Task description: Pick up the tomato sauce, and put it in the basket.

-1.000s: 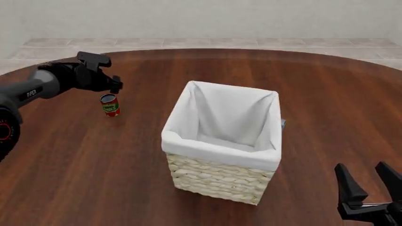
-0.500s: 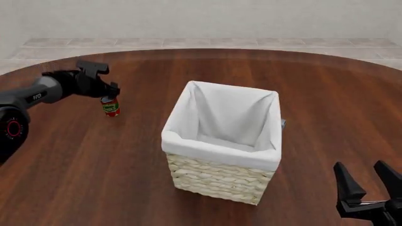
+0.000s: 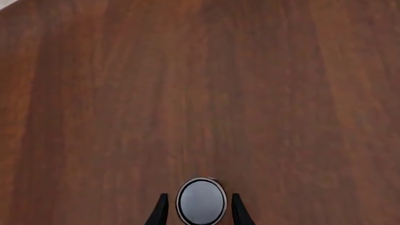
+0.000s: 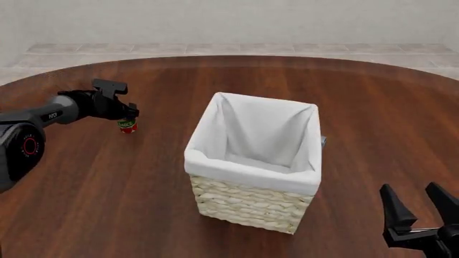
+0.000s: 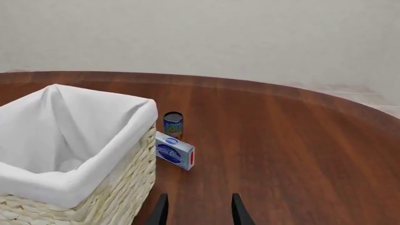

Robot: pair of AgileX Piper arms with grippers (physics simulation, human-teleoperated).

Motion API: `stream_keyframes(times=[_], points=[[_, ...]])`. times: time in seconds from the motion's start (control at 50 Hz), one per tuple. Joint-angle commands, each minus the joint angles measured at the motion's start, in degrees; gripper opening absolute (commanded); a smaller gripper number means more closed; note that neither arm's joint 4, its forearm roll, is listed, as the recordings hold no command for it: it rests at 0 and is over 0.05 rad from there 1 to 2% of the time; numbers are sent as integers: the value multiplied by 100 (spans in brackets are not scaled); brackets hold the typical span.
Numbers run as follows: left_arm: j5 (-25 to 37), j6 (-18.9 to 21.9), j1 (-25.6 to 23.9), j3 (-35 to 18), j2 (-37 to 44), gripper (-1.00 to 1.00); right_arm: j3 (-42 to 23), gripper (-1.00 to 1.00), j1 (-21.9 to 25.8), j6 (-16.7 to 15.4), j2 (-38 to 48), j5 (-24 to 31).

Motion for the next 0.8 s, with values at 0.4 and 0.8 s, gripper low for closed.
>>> stream_keyframes(times=[0.4, 0.8], points=[[91, -3, 72, -426, 1053, 100, 0, 100, 2, -1, 41, -32], [-201, 126, 1, 268, 470, -100, 1, 100, 17, 9, 2, -6]])
